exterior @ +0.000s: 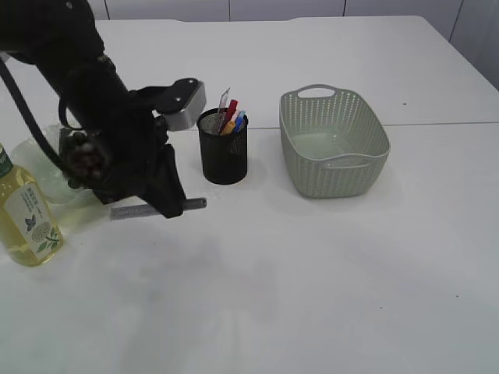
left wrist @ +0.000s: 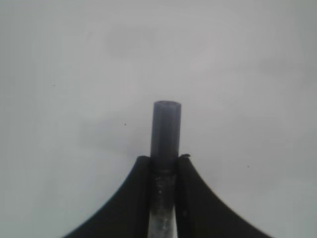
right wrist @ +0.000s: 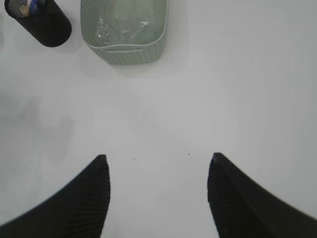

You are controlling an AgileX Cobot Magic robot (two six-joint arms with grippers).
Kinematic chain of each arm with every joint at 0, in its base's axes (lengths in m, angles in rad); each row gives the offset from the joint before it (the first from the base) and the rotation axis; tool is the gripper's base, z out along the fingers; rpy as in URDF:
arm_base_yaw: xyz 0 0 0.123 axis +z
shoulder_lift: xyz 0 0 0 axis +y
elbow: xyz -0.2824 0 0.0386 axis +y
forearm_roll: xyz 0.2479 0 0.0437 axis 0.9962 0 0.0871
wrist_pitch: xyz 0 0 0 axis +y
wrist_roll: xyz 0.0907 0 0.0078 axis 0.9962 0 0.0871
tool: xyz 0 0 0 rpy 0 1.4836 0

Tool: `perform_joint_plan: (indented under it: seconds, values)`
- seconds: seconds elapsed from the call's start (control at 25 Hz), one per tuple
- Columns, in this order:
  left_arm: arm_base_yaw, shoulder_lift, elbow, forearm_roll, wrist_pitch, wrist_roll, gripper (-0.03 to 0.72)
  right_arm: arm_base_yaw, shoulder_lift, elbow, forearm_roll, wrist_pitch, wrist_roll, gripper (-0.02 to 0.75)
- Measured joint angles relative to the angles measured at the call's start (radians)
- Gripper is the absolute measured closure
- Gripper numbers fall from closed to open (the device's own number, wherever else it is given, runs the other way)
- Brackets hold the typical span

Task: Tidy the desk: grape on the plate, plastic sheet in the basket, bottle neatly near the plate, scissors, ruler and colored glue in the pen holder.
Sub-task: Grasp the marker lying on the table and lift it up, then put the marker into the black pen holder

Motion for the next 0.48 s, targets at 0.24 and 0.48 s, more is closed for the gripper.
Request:
perform_joint_plan:
  seconds: [0.24,0.48]
  values:
    - [-0.004,0.0,-0.127,-0.102,0.018,-0.095,0.612,0.0,0.0,0.0,0.002,0.0,0.0,0.28]
    - [-0.004,0.0,-0.198,-0.268,0.022,-0.199,0.612,0.0,0.0,0.0,0.008,0.0,0.0,0.28]
